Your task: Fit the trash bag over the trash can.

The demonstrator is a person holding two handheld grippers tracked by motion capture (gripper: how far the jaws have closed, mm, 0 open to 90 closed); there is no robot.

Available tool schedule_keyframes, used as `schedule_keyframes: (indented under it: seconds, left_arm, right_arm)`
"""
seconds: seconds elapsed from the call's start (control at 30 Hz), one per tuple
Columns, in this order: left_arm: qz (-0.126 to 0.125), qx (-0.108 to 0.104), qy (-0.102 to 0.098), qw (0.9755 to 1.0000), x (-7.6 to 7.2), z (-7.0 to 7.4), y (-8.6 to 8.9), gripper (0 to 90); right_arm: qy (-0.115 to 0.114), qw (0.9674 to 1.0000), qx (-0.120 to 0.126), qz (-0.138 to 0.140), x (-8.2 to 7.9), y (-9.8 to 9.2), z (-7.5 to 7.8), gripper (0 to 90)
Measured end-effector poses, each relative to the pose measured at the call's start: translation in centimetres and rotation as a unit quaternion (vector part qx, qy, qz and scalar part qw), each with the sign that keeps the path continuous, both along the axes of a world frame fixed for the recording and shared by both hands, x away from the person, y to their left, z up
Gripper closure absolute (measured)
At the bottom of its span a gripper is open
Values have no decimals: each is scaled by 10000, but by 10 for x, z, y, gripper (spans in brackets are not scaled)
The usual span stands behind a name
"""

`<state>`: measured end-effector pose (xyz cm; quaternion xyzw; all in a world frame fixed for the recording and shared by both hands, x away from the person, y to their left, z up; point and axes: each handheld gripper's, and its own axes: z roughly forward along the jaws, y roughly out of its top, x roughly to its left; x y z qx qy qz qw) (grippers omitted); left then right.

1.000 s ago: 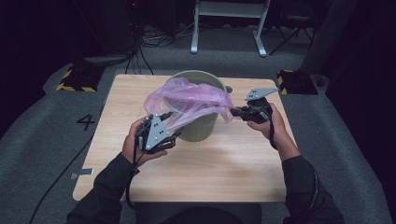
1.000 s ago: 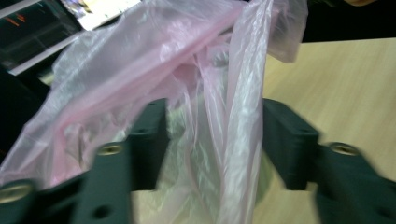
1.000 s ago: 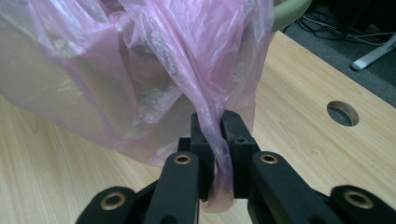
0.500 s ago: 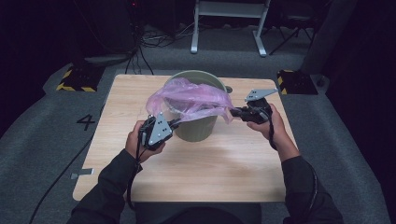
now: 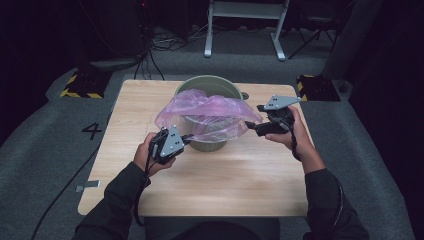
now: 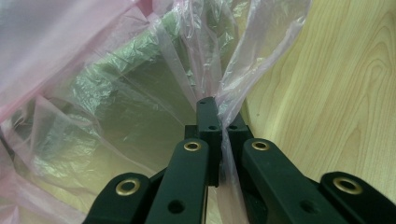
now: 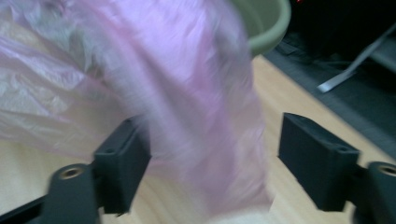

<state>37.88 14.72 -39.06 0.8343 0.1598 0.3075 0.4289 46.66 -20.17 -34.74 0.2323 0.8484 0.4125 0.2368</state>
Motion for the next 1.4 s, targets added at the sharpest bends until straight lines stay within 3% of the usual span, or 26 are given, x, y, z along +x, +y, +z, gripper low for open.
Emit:
schedule_keyframes:
  seconds: [0.03,0.1,0.13,0.17,0.23,0.27,0.33,0.43,0.53,0.57,0.6,0.63,0.73,0.77,0.83,0.87,0.93,1.07,1.27,1.4]
  left_arm:
    - [-6,-3,10,10000,0,0,0,899]
    - [-1,-1,21,10000,1,0,0,899]
    - [-17,8,30,10000,2,0,-1,900]
    - [5,16,32,10000,2,0,-1,900]
    - [-7,15,54,10000,3,0,-2,899]
    - [5,36,54,10000,3,-1,-2,899]
    - [3,22,55,10000,4,-1,-3,899]
    - [34,56,31,10000,5,-1,-4,899]
    - [32,85,34,10000,6,-1,-5,900]
    - [30,88,54,9999,7,-1,-5,899]
    - [21,91,37,9999,8,-1,-5,899]
    - [21,91,37,9999,8,-1,-5,899]
    - [-16,114,41,9999,8,-1,-6,899]
    - [-29,116,61,9999,7,-1,-7,900]
    - [-44,130,56,9999,7,-1,-7,900]
    - [-59,178,45,9998,7,-1,-7,900]
    - [-83,182,45,9998,7,0,-7,900]
    - [-169,282,83,9994,6,1,-7,900]
    - [-284,437,91,9986,4,4,-4,900]
    - [-293,423,138,9986,5,2,-1,899]
  right_arm:
    - [-283,9996,44,-7,-8,2,8,206]
    - [-408,9991,97,-15,-11,2,12,198]
    - [-750,9971,104,39,-18,4,18,186]
    - [-750,9971,104,39,-18,4,18,186]
    - [-1012,9947,148,53,-24,8,23,199]
    - [-1174,9926,192,260,-29,16,28,213]
    - [-1238,9918,165,289,-31,19,30,220]
    - [-1383,9893,3,467,-30,41,36,352]
    - [-1333,9891,-132,617,-24,57,38,464]
    - [-1365,9874,-423,687,-19,71,37,607]
    - [-1366,9869,-540,673,-16,75,36,661]
    - [-1366,9869,-540,673,-16,75,36,661]
    - [-1368,9864,-683,607,-8,85,37,847]
    - [-1345,9877,-666,433,-2,87,39,889]
    - [-1300,9888,-629,373,2,88,40,893]
    - [-1209,9907,-612,145,13,87,43,898]
    - [-1174,9912,-608,70,16,86,44,900]
    - [-922,9936,-599,-277,39,81,49,900]
    - [-510,9938,-687,-716,80,72,44,895]
    - [-403,9932,-764,-784,94,72,39,889]
